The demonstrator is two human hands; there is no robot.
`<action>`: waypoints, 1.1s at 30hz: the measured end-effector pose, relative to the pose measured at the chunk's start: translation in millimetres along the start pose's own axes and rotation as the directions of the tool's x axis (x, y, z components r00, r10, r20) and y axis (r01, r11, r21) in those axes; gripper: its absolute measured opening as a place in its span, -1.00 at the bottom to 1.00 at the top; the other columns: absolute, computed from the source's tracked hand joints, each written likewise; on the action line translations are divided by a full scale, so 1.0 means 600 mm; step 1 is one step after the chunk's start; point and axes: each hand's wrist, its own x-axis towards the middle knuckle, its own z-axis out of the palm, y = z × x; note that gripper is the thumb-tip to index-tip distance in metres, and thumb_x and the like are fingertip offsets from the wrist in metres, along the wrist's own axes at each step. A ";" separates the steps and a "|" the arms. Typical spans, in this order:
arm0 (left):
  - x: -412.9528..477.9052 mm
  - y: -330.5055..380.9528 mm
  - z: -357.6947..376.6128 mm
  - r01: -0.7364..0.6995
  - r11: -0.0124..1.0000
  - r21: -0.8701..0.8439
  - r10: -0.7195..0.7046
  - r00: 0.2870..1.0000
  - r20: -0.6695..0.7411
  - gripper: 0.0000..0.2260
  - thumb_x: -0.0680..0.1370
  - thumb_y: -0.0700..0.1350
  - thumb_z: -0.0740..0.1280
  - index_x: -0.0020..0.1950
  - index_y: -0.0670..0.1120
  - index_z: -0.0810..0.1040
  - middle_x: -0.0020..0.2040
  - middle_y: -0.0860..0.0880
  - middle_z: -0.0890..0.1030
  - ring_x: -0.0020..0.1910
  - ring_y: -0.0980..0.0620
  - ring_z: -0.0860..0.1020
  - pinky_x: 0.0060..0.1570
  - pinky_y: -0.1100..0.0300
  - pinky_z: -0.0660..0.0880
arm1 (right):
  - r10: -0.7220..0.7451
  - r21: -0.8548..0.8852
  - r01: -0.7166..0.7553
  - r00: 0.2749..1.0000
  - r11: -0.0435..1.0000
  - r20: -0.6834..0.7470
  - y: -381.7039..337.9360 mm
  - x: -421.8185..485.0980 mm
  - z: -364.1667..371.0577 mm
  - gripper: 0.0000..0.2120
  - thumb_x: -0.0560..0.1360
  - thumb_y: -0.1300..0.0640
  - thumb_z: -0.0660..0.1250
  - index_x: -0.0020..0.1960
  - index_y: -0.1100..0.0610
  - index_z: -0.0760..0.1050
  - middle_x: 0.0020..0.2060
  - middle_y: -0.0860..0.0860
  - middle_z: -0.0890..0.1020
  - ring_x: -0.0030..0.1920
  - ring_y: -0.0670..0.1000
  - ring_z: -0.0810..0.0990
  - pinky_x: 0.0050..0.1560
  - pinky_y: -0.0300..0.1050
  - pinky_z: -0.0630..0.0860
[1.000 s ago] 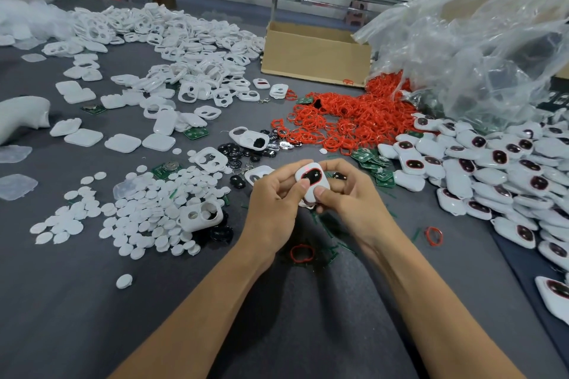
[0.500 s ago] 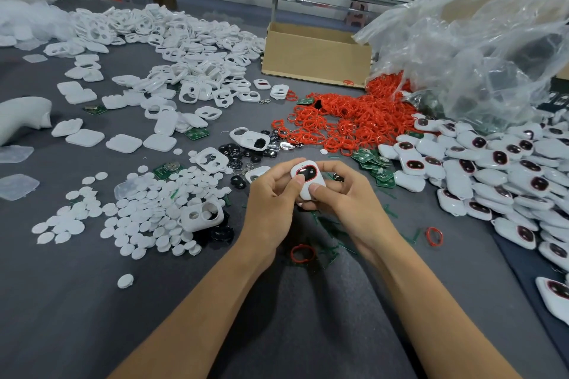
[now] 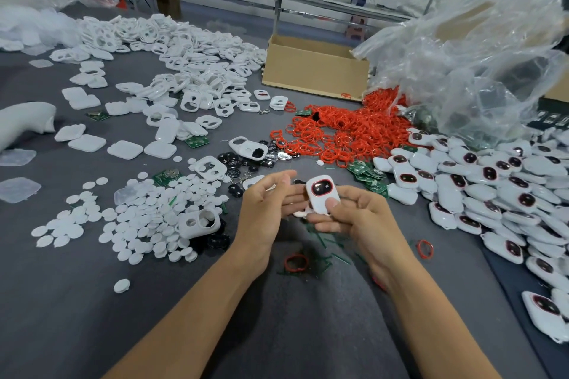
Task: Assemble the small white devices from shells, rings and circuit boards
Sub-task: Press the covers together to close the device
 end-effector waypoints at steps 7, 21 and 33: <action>-0.014 -0.005 0.009 -0.174 0.945 0.277 0.138 0.980 0.146 -0.87 0.57 -0.16 0.36 -0.03 -0.04 0.71 -0.14 0.06 0.73 -0.14 0.17 0.66 -0.11 0.37 0.52 | -0.060 -0.219 0.039 0.994 0.975 -0.089 0.003 -0.015 -0.004 -0.89 0.50 0.33 0.34 -0.10 0.24 0.64 -0.40 0.15 0.66 -0.41 0.05 0.57 -0.48 -0.26 0.46; -0.019 0.006 0.013 -0.095 0.987 0.131 0.076 0.988 0.137 -0.81 0.59 0.04 0.26 0.08 0.04 0.62 0.00 0.06 0.71 0.02 0.08 0.68 -0.03 0.18 0.62 | -0.267 -0.287 0.162 0.887 0.944 -0.377 -0.036 -0.047 -0.063 -0.80 0.45 0.33 0.40 -0.27 0.09 0.65 -0.50 0.02 0.63 -0.52 -0.14 0.51 -0.54 -0.33 0.34; -0.024 0.006 0.011 -0.123 0.985 0.123 0.097 0.976 0.197 -0.83 0.52 -0.25 0.41 -0.13 0.00 0.72 -0.18 -0.09 0.73 -0.20 -0.02 0.71 -0.23 0.27 0.60 | -0.317 -0.380 0.221 0.925 0.898 -0.211 -0.009 -0.033 -0.010 -0.78 0.44 0.32 0.42 -0.21 0.01 0.66 -0.40 -0.02 0.68 -0.42 -0.10 0.57 -0.44 -0.29 0.43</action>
